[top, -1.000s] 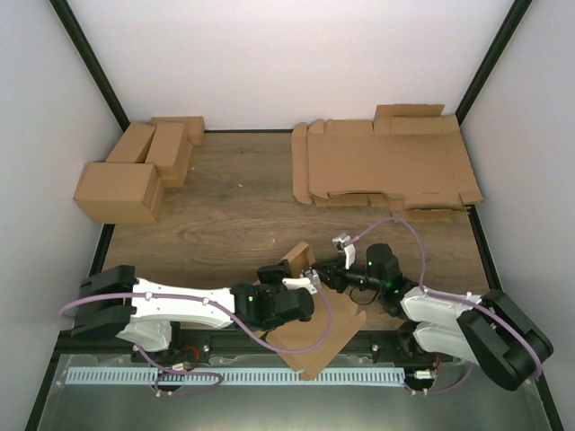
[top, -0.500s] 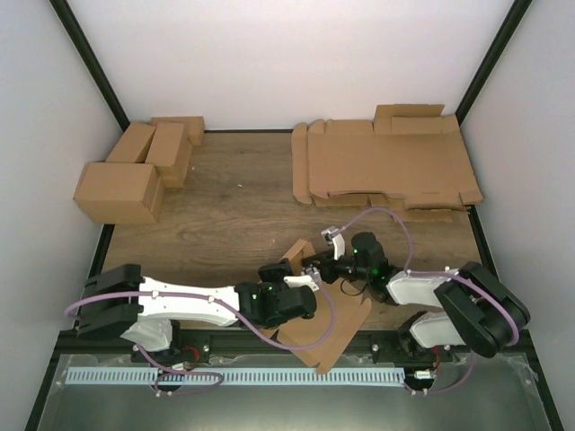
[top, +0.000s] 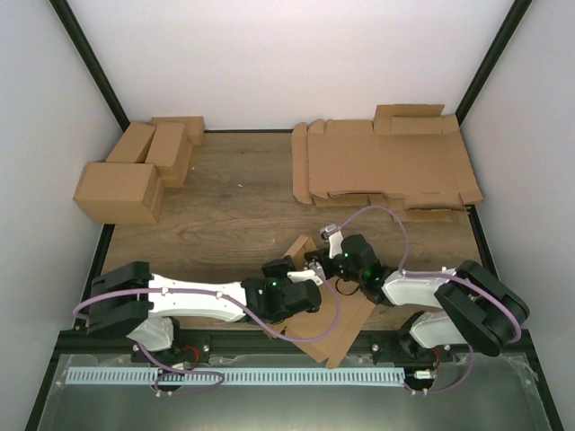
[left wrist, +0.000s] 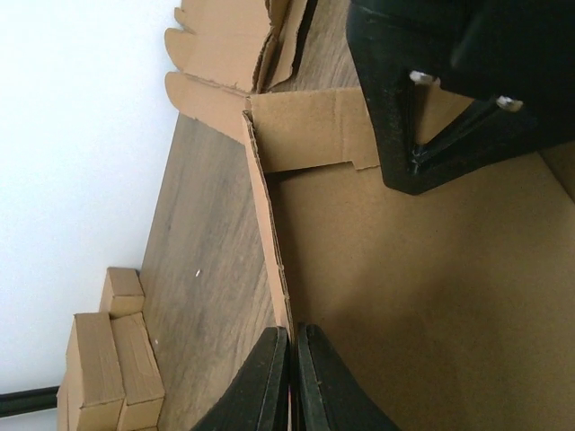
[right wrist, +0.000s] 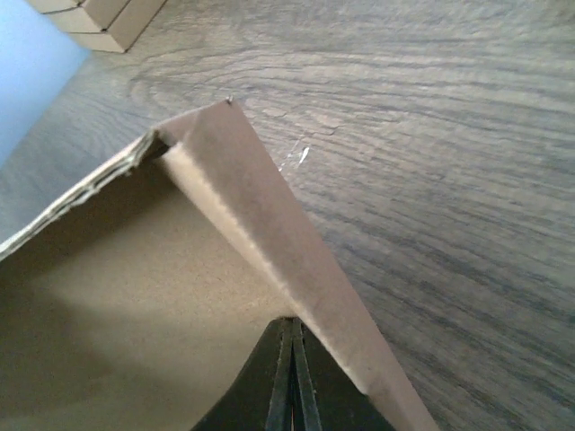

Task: Fold the paper box

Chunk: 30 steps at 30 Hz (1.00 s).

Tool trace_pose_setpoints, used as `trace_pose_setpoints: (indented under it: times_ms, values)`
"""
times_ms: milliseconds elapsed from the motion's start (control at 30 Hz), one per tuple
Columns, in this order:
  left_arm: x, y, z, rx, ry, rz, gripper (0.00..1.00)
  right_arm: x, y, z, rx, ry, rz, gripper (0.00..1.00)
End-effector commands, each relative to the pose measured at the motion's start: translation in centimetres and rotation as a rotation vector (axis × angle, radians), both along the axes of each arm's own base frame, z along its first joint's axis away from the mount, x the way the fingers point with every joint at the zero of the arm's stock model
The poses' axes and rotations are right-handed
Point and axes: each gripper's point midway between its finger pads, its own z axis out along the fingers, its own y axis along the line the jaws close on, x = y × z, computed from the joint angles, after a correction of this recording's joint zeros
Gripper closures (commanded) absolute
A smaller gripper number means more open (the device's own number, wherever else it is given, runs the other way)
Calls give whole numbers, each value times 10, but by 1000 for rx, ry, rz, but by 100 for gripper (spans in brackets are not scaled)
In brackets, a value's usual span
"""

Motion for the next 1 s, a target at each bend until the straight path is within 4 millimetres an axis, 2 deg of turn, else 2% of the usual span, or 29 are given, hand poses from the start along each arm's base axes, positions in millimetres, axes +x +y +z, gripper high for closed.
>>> trace_pose_setpoints:
  times_ms: [0,133,367,500,633,800,867,967]
  values:
    - [-16,-14,-19,14,118,-75,96,31,-19,7,-130,-157,-192,99]
    - [-17,-16,-18,-3,134,-78,96,37,-33,5,-165,-199,-308,99]
    - [-19,-22,-23,-13,169,-79,96,40,-21,13,-237,-318,-379,99]
    - [-19,-21,-25,-9,171,-73,96,37,-25,8,-301,-372,-431,99]
    - [-21,-21,-20,-28,176,-79,96,39,-37,-3,-314,-354,-508,99]
    - [-21,-19,-21,-20,177,-79,96,39,-32,-12,-309,-297,-503,99]
    - [-21,-18,-22,-19,177,-75,96,32,-23,-6,-262,-298,-439,99]
    - [-20,-18,-22,-19,172,-69,96,14,-9,7,-179,-333,-286,91]
